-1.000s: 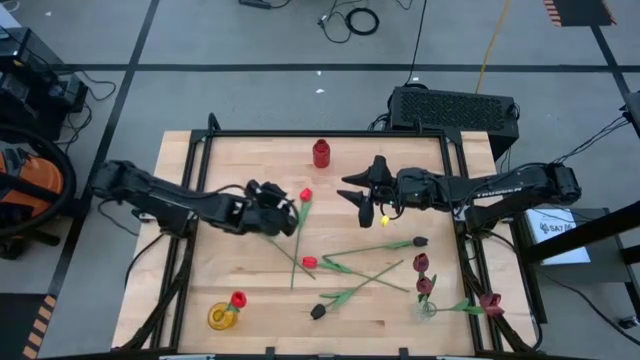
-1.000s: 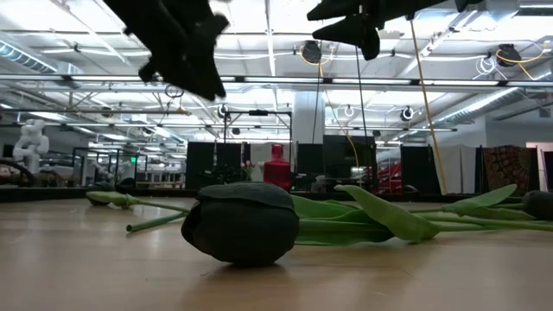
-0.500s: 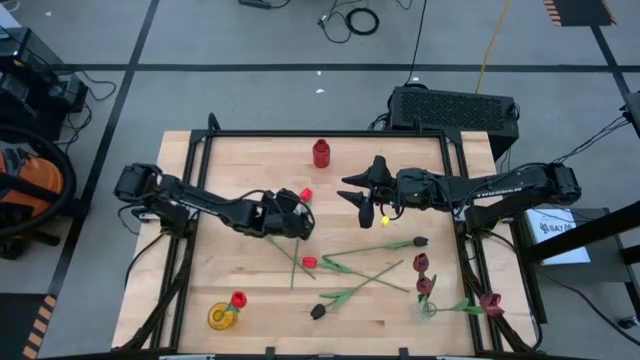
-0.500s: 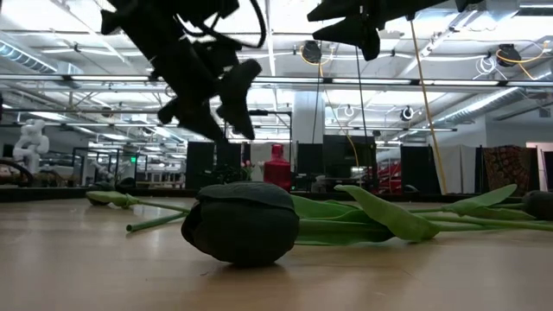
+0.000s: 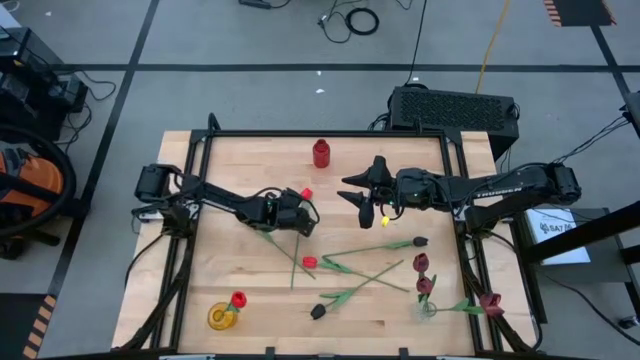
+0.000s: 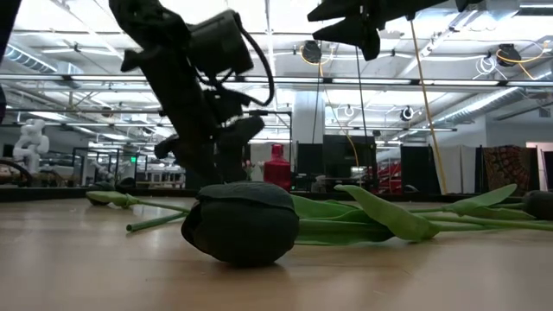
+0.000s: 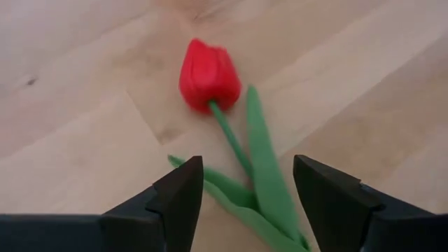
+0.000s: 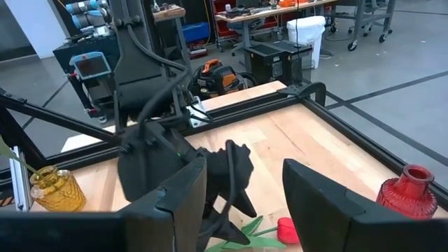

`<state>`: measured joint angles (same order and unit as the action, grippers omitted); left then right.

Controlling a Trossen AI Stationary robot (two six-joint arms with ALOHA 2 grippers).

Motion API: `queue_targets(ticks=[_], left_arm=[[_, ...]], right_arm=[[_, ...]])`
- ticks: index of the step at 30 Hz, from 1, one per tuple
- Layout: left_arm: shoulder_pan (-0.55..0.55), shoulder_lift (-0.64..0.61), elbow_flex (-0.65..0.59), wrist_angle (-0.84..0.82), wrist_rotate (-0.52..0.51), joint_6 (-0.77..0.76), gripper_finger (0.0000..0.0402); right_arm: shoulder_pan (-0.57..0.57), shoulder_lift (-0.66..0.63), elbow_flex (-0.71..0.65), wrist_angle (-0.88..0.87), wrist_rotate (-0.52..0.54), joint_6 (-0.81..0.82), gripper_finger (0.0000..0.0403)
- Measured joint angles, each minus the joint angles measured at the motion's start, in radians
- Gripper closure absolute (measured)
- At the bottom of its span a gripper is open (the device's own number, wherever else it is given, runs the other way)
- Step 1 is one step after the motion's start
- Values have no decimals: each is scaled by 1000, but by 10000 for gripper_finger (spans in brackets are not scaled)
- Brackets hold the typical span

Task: Sort flowers into vase by color
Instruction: Put the top red flower into the yellow vase

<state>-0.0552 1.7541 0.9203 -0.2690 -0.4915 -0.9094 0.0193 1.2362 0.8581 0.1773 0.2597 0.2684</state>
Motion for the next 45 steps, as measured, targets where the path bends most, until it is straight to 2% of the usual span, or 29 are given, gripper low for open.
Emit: queue_targets(ticks=[8,11,14,22,24,30,34,37,41,45], left_arm=[[29,70,1,32,41,28,177],[40,73,2,37,41,34,193],[50,74,2,43,40,35,231],[63,56,-1,37,0,53,373],[63,33,0,44,-2,55,390],[25,-110,0,16,-8,82,372],[-33,-248,0,16,-8,130,376],[-87,-360,0,25,-23,167,384],[-157,-508,0,66,-136,269,386],[-207,-614,0,166,-243,398,386]], right_arm=[[0,0,0,-29,0,-4,222],[0,0,0,-29,0,-8,222],[0,0,0,-30,0,-21,222],[0,0,0,-32,0,-23,222],[0,0,0,-32,0,-23,222],[0,0,0,-32,-4,-30,222],[2,0,0,-31,-6,-63,222],[2,0,0,-10,-80,-81,222],[6,23,0,64,-205,-70,222],[21,89,0,172,-213,-71,222]])
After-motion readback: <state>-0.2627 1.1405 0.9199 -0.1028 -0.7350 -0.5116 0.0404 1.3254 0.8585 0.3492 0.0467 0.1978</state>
